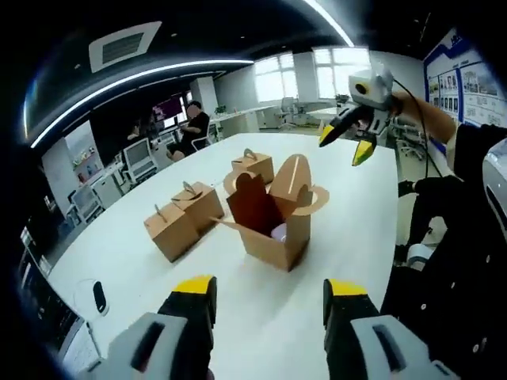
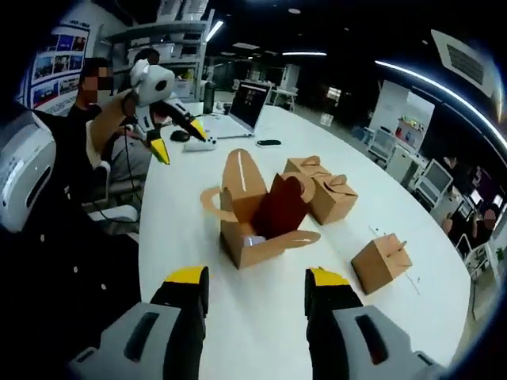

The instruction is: Pick up one paper box from the group, open the paper box, and remove the item inside

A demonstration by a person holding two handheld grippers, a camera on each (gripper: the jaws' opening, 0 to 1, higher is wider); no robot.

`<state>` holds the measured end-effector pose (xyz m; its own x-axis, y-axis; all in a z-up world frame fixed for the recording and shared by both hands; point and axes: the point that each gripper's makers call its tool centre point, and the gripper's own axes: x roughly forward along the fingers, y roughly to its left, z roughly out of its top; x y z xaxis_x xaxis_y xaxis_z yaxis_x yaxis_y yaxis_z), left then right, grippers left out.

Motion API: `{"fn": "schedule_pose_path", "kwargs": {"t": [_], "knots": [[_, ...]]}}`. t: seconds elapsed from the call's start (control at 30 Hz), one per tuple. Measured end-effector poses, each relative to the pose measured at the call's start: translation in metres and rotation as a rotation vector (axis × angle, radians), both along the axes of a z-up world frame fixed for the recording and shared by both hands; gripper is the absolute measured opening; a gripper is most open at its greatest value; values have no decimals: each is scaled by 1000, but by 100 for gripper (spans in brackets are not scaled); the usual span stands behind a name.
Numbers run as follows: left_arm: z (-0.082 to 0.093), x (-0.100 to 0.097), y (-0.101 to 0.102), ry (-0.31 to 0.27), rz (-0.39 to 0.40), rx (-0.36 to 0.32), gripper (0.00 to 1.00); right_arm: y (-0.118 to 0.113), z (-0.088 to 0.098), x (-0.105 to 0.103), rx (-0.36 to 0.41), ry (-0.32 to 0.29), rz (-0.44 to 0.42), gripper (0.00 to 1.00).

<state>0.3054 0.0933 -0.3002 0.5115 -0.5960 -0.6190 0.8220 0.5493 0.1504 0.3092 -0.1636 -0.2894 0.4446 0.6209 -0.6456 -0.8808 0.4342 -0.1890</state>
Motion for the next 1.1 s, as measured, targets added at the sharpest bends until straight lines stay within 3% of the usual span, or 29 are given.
{"fn": "schedule_pose_path", "kwargs": {"t": [0.23,0.53,0.77,0.93,1.1], "knots": [[14,4,2,16,17,-9,63,-16,5,-12,-23,43,-8,52],[26,8,-7,9,6,13,61,-12,20,-16,-87,26,31,51],[16,5,-15,23,-26,17,60,-3,16,-13,-89,26,55,47],[2,3,-14,34,-29,-2,60,18,33,-4,-79,-5,101,45],[-15,1,-15,54,-34,-17,60,39,35,15,-112,-41,144,34]]}}
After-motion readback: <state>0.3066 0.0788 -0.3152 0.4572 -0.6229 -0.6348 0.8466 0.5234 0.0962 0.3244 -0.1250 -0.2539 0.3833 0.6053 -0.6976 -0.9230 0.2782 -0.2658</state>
